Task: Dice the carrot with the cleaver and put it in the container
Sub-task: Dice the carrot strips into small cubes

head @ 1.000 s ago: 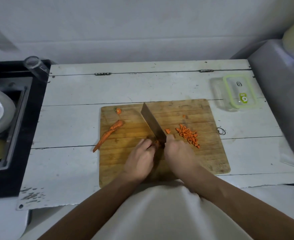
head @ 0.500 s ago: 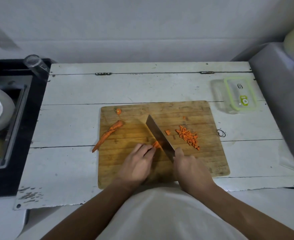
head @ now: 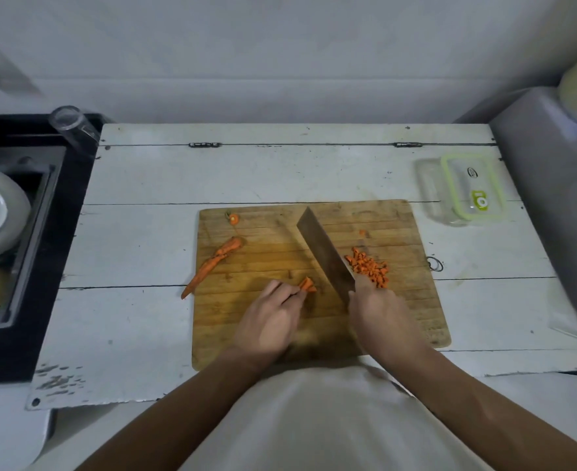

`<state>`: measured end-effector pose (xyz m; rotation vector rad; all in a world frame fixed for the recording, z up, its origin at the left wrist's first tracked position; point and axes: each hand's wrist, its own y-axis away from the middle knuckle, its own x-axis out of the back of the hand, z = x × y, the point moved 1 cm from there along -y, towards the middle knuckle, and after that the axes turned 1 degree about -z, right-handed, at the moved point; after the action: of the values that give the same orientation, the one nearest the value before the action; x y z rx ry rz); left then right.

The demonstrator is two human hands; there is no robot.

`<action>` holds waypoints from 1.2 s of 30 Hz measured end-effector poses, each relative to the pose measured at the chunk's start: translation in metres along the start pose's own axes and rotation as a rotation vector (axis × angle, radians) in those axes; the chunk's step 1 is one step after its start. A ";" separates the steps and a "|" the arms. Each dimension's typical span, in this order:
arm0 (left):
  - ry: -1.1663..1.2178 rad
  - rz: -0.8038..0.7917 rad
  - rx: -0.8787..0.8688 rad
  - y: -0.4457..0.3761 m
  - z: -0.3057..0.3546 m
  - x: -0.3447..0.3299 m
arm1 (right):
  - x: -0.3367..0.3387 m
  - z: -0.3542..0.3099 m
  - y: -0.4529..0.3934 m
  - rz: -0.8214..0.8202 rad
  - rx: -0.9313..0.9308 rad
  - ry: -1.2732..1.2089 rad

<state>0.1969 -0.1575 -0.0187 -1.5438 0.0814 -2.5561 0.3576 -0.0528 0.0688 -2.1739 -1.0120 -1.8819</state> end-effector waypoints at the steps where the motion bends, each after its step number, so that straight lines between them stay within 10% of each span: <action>1: 0.000 -0.005 0.003 0.000 0.000 0.000 | -0.001 -0.001 0.004 -0.014 0.012 0.007; 36: -0.089 -0.087 0.092 0.001 0.009 0.003 | -0.014 -0.014 0.036 -0.163 0.074 0.152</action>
<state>0.2042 -0.1581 -0.0121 -1.6585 -0.1142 -2.5119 0.3647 -0.0934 0.0720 -1.9274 -1.2397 -2.0069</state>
